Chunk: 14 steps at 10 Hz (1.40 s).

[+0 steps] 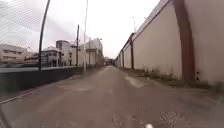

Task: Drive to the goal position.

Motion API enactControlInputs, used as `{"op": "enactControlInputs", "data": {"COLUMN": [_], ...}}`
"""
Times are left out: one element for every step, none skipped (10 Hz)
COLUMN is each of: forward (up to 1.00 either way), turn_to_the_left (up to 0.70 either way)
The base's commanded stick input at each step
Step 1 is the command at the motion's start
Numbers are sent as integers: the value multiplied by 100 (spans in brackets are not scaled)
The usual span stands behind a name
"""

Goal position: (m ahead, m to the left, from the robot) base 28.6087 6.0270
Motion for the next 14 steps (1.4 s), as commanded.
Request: {"op": "enactControlInputs", "data": {"forward": [100,100,100,100,100,100,100,100,100,100,100,100,100,99], "turn_to_the_left": [0,0,0,0,0,0,0,0,0,0,0,0,0,0]}}
